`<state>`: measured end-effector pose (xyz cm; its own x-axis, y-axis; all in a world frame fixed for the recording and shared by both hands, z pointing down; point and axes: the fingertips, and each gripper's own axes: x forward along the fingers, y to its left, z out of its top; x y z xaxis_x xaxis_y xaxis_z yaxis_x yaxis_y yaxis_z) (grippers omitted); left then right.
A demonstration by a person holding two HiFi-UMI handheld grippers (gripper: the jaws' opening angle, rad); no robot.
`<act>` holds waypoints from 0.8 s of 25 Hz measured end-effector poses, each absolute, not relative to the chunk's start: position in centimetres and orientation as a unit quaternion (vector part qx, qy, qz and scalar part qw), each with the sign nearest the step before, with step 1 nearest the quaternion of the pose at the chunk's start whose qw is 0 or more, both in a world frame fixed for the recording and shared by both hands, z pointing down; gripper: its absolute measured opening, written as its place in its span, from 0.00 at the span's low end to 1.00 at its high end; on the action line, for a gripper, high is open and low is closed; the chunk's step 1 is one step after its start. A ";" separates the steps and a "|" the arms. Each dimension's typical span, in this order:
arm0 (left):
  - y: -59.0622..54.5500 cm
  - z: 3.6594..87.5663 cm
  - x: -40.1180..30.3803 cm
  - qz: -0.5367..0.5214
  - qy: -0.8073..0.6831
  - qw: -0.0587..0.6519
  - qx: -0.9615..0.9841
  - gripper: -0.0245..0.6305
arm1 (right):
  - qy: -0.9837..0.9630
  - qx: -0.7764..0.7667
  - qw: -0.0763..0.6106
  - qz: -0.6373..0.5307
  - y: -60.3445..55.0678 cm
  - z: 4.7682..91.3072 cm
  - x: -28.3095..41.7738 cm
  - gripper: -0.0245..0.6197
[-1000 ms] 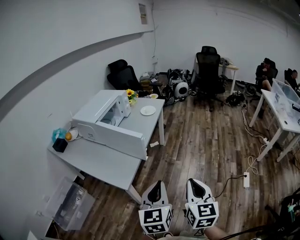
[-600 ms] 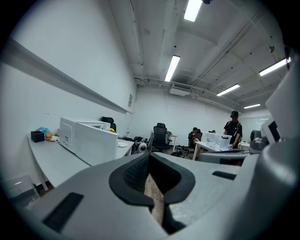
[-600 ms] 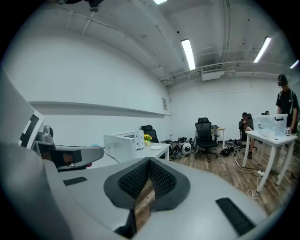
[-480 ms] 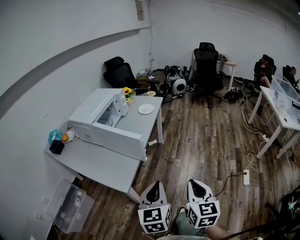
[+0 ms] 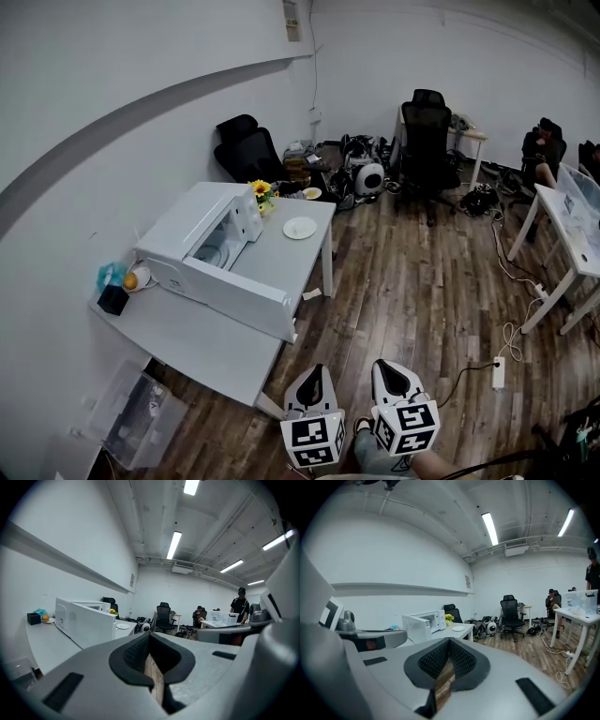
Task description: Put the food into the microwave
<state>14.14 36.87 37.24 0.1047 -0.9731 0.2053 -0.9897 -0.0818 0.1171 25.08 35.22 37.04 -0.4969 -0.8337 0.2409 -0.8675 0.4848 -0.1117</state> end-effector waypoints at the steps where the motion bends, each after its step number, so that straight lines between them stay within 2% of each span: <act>1: 36.0 37.3 14.2 0.037 -0.669 0.114 0.733 0.04 | -0.860 0.492 0.075 0.113 34.4 36.9 25.0 0.06; 20: 21.8 37.4 15.6 0.045 -0.696 0.114 0.708 0.04 | -0.878 0.450 0.093 0.134 18.9 37.7 25.7 0.06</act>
